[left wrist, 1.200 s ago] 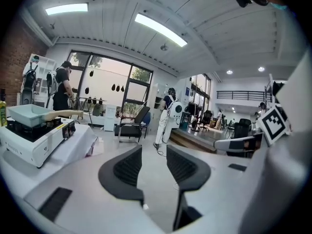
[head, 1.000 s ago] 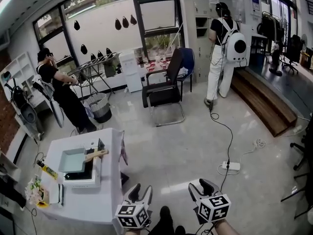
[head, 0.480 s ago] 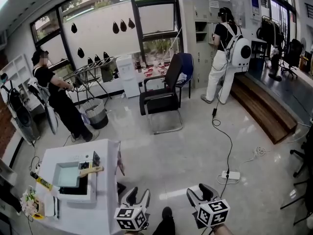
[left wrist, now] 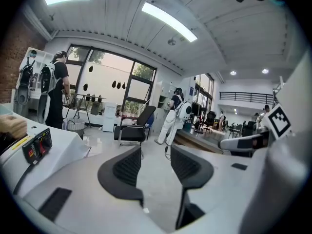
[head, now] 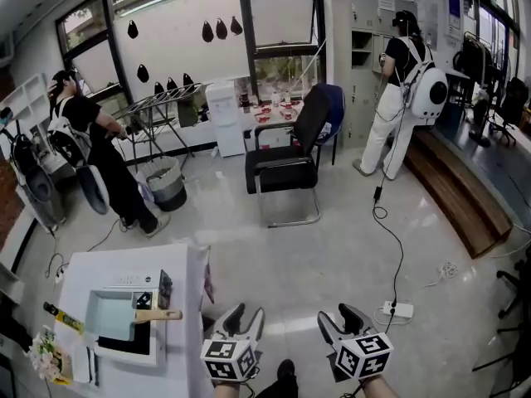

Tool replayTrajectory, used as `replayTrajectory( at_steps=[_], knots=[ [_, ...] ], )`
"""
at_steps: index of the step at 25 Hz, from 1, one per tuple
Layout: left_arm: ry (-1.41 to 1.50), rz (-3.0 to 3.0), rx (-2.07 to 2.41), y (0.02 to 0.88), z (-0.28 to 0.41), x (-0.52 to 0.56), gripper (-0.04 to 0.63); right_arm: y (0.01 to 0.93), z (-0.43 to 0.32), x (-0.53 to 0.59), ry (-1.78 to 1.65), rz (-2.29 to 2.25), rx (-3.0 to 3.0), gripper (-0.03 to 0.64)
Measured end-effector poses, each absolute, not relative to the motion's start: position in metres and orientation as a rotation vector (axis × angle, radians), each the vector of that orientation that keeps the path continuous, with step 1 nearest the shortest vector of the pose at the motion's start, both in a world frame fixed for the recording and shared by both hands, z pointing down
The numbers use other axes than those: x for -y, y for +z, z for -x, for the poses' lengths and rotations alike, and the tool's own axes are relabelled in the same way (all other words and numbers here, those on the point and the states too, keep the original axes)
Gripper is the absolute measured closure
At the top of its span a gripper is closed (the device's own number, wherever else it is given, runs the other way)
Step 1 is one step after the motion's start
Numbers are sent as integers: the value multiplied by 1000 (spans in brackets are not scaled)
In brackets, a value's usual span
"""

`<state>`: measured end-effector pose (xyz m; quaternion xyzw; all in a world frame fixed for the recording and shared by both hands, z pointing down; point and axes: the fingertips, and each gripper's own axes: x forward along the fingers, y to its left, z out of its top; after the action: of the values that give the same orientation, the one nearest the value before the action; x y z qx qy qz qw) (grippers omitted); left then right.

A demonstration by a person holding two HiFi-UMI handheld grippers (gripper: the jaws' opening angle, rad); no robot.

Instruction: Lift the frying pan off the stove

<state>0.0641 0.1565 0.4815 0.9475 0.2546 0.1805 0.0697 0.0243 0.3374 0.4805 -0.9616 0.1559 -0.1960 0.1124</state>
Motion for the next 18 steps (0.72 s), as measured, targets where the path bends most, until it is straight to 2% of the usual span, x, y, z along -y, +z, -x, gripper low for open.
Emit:
replayTrajectory(
  at_steps=[10,18],
  knots=[
    [527,-2840,-761,484,-155,-136,408,484,-129,-301,-601,2820,-505,400],
    [558,-2838,-698,502,-186,-119,410,498,-184,-268,-649,2794,-620,400]
  ],
)
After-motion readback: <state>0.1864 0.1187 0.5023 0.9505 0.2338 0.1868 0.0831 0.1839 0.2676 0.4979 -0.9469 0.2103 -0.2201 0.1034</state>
